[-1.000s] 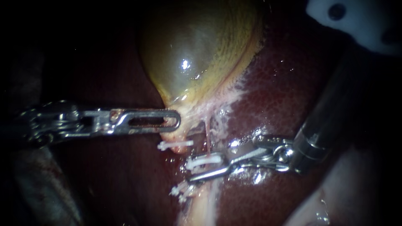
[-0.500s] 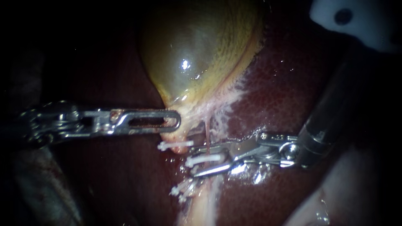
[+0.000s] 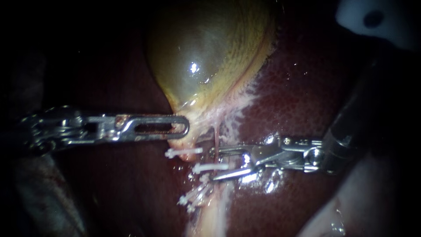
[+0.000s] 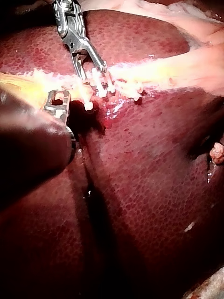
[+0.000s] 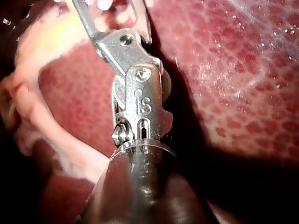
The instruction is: Going back second clip right tube
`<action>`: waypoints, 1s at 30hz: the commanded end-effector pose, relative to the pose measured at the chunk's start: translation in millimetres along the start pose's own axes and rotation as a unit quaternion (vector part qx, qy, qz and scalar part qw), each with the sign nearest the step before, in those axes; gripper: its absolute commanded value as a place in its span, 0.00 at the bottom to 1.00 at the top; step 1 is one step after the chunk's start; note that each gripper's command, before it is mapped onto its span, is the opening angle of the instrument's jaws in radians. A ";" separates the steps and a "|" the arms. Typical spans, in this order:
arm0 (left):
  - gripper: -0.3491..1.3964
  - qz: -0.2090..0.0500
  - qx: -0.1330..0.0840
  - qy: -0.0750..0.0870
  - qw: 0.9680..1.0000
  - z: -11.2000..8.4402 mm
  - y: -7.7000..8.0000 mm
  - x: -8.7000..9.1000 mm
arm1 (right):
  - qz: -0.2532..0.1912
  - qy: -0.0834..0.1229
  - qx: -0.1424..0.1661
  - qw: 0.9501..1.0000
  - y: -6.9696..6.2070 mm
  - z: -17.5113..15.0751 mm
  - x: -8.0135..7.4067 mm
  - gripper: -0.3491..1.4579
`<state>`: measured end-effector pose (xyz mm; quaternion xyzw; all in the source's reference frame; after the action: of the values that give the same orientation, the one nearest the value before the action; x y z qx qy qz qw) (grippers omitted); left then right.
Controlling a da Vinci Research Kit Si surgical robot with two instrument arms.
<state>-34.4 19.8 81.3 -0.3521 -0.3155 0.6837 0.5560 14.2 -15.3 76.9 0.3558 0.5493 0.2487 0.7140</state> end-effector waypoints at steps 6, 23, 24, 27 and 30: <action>0.00 0.000 0.000 0.000 1.000 0.0 0.0 0.0 | -0.002 0.003 -0.020 1.000 -0.4 -2.4 0.4 0.51; 0.00 0.000 0.000 0.001 1.000 0.2 0.0 0.0 | -0.049 0.000 -0.047 0.998 -3.9 -7.1 2.8 0.51; 0.00 0.000 0.000 0.001 1.000 0.3 0.0 0.0 | -0.055 0.000 -0.048 0.997 -4.0 -7.3 2.8 0.51; 0.00 0.000 0.001 0.001 1.000 0.3 0.0 0.0 | -0.067 -0.003 -0.050 0.996 -4.0 -8.0 2.7 0.51; 0.00 0.000 0.000 0.000 1.000 0.6 0.0 0.0 | -0.074 -0.004 -0.050 0.996 -4.1 -8.5 2.5 0.51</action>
<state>-35.1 19.7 81.8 -0.3525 -0.3147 0.6834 0.5565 6.5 -14.0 70.9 0.2769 0.5590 0.2208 0.7497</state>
